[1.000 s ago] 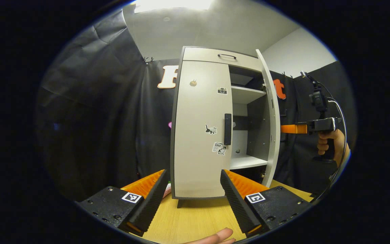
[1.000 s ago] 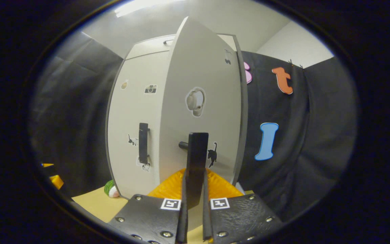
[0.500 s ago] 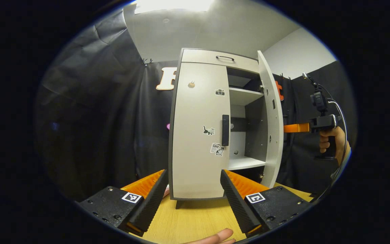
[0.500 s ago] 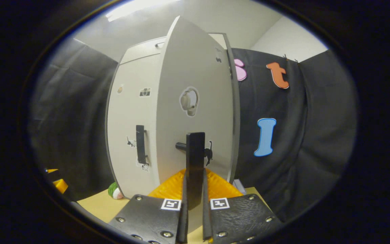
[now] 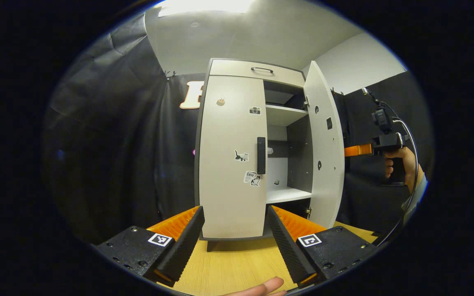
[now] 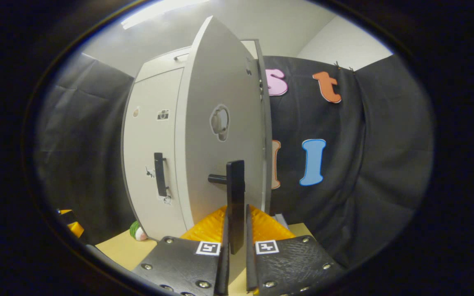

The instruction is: Open the right door of the double-door shoe cabinet with the right hand, and open the left door with the left hand.

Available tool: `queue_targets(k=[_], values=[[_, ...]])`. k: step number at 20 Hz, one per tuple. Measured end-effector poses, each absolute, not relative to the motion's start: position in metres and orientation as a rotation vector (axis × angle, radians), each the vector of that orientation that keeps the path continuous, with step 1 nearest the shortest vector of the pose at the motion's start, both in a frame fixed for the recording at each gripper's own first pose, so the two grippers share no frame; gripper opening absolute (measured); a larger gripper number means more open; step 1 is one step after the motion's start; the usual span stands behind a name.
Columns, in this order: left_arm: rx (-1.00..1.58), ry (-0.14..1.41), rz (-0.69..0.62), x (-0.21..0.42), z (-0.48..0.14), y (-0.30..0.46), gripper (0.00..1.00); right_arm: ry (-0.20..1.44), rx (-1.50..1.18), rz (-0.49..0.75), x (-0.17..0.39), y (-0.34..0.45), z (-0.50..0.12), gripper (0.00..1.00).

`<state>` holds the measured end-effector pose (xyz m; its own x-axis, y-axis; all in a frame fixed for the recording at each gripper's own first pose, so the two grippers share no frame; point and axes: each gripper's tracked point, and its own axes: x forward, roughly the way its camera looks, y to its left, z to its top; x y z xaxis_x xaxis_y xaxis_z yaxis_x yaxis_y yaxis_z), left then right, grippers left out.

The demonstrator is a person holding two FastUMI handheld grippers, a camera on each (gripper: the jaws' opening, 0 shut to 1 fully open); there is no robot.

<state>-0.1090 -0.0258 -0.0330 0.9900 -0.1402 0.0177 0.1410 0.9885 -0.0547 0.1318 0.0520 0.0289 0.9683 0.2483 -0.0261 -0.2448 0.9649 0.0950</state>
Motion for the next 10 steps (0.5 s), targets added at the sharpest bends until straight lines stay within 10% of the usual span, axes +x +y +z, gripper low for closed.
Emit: queue_targets(k=[5,10], values=[[-0.054,-0.01,-0.146,-0.107,-0.034,-0.031,0.95,0.023,0.055,0.058,0.152,-0.023,0.02,0.04],[-0.058,-0.005,-0.143,-0.104,-0.035,-0.032,0.95,0.035,0.19,0.205,0.15,-0.029,0.019,0.03]])
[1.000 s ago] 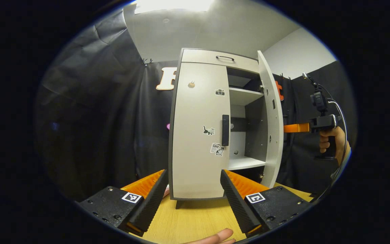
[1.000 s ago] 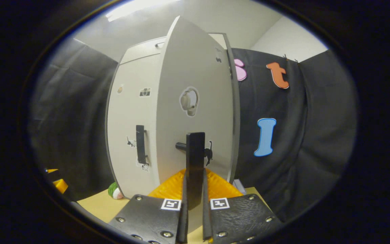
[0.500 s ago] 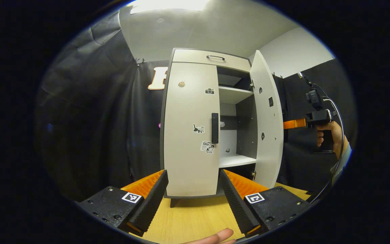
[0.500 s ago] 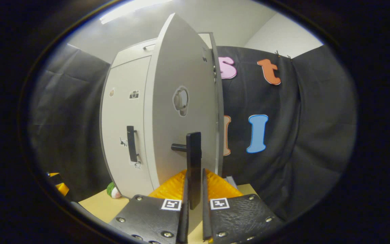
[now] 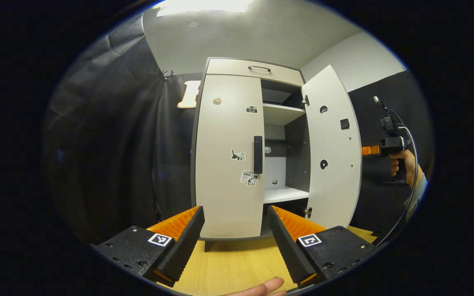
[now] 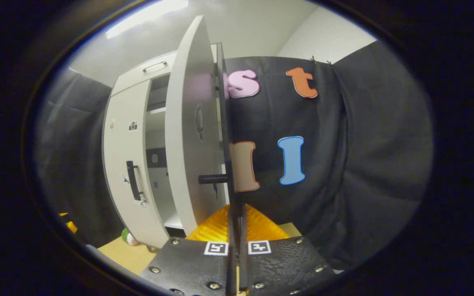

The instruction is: Open the right door of the double-door shoe cabinet with the right hand, and open the left door with the left hand.

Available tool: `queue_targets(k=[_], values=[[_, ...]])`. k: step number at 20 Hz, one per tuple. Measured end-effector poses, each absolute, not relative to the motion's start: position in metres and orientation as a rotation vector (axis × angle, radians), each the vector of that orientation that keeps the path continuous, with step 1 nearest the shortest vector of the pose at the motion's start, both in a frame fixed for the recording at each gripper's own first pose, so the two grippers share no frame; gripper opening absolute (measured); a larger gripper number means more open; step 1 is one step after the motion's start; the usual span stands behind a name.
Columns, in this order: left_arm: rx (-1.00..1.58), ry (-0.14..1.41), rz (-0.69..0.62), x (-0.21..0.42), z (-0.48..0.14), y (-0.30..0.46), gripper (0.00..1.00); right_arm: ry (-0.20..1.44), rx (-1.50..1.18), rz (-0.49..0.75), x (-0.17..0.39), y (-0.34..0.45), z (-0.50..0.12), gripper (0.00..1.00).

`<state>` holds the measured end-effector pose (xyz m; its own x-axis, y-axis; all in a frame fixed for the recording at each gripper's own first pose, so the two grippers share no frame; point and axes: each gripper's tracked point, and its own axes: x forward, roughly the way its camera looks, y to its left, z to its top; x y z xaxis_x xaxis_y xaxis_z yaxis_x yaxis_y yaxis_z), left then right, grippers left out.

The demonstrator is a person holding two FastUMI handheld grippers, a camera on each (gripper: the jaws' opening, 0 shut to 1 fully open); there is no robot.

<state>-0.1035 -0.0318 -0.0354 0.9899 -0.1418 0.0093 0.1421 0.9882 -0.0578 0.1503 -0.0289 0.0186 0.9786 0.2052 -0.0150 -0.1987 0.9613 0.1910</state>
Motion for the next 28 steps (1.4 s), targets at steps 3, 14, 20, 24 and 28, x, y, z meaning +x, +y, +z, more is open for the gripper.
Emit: queue_targets(k=[3,14,20,24,28], values=[[-0.046,0.009,-0.133,-0.101,-0.04,-0.031,0.95,0.037,0.196,0.2,0.156,-0.031,0.016,0.04],[-0.039,0.068,-0.091,-0.071,-0.051,-0.019,0.95,0.012,0.33,0.183,0.147,-0.064,0.006,0.99],[-0.043,0.11,-0.073,-0.049,-0.059,-0.02,0.96,-0.023,0.296,0.163,0.116,-0.069,0.015,1.0],[-0.037,0.112,-0.044,-0.028,-0.052,-0.02,0.95,-0.04,0.21,0.188,0.076,-0.065,0.02,1.0],[-0.042,0.075,-0.039,0.001,-0.036,-0.027,0.95,-0.052,0.158,0.205,0.038,-0.045,0.026,0.99]])
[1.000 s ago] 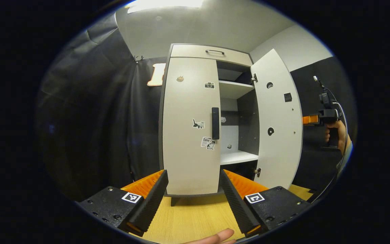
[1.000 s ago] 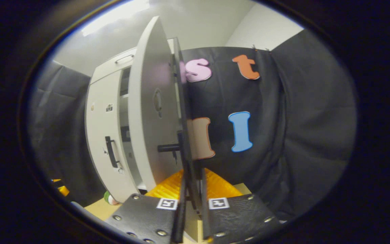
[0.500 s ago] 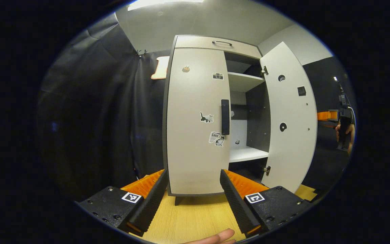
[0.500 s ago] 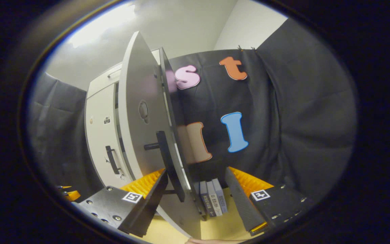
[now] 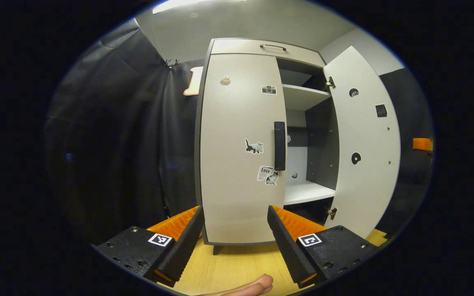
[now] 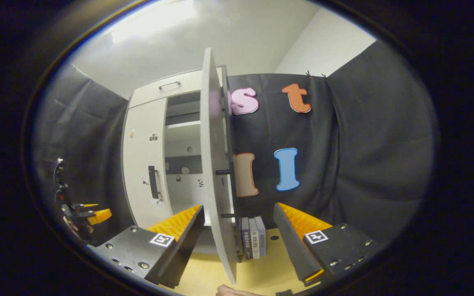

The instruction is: Open the right door of the double-door shoe cabinet with the right hand, and open the left door with the left hand.

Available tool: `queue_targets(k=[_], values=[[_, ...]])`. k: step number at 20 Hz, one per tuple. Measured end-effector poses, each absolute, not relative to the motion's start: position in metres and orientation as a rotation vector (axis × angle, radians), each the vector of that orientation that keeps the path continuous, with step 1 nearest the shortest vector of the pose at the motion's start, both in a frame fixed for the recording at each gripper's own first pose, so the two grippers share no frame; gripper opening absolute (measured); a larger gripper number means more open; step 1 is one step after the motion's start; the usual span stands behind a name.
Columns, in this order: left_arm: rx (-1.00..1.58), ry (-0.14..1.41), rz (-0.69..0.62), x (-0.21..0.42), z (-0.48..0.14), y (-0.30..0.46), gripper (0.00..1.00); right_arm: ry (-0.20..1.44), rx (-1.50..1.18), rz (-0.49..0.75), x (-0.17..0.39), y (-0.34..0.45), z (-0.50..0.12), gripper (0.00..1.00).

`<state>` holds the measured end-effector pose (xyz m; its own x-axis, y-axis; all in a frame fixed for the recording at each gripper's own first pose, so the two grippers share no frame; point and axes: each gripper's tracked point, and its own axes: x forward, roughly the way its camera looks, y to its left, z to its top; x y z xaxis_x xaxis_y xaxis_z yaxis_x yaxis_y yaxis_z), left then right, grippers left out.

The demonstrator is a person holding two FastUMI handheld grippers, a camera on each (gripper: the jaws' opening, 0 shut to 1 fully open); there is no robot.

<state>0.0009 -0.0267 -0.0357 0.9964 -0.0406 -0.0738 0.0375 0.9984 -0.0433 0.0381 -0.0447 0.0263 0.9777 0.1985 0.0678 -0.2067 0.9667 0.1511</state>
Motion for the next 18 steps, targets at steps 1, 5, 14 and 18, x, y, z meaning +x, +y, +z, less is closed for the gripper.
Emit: queue_targets(k=[1,5,14,18], values=[[-0.045,0.069,-0.045,0.009,-0.033,-0.029,0.95,-0.052,0.147,0.209,0.029,-0.039,0.026,0.99],[-0.044,0.078,-0.048,0.042,-0.026,-0.038,0.95,-0.066,0.107,0.163,0.001,-0.028,0.022,0.99],[-0.061,0.033,-0.097,0.121,0.004,-0.089,0.95,-0.092,0.092,0.211,-0.035,0.003,-0.003,0.99],[-0.086,-0.002,-0.122,0.158,0.018,-0.112,0.94,-0.101,0.093,0.246,-0.047,0.017,-0.016,0.99]])
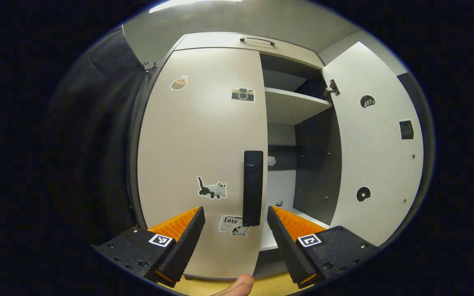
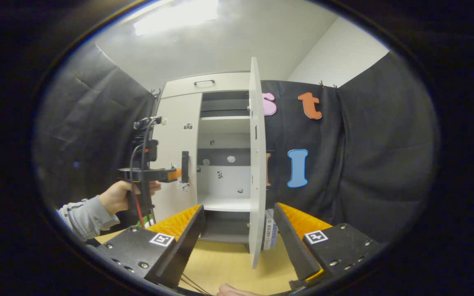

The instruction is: Open the right door of the double-door shoe cabinet with the right hand, and open the left door with the left hand.

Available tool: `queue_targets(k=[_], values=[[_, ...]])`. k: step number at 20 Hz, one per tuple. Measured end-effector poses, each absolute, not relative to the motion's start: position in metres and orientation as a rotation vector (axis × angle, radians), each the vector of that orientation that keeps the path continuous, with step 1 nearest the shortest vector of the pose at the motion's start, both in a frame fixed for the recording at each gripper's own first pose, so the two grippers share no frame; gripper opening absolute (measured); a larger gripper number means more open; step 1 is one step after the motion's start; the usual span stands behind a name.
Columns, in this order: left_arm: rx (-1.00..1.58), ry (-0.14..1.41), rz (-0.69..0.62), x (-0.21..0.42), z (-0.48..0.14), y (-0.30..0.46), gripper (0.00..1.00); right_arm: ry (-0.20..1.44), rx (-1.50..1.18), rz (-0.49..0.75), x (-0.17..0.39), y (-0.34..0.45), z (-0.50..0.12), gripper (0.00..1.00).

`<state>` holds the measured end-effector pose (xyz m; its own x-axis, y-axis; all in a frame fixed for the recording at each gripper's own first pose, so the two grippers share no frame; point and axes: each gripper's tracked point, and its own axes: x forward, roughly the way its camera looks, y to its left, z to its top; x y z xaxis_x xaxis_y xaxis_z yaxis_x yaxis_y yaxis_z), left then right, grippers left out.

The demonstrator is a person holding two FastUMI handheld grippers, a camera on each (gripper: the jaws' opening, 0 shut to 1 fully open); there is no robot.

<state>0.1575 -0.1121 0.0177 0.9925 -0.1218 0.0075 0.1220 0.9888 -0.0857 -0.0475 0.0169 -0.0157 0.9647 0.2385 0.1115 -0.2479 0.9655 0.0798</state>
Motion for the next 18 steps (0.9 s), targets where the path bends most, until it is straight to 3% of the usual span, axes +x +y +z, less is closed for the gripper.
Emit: queue_targets(k=[2,8,13,14,18], values=[[-0.122,0.018,-0.115,0.174,0.019,-0.116,0.95,-0.094,0.068,0.274,-0.051,0.025,-0.024,0.96],[-0.048,0.019,-0.101,0.205,0.023,-0.124,0.95,-0.102,0.066,0.256,-0.054,0.021,-0.025,0.98],[-0.005,0.053,-0.046,0.221,0.013,-0.117,0.89,-0.111,0.105,0.235,-0.057,0.02,-0.023,0.98],[0.0,0.06,-0.04,0.22,0.014,-0.117,0.8,-0.113,0.112,0.233,-0.058,0.019,-0.022,0.98],[0.057,0.099,-0.037,0.222,0.012,-0.122,0.78,-0.105,0.117,0.213,-0.059,0.018,-0.025,0.98]])
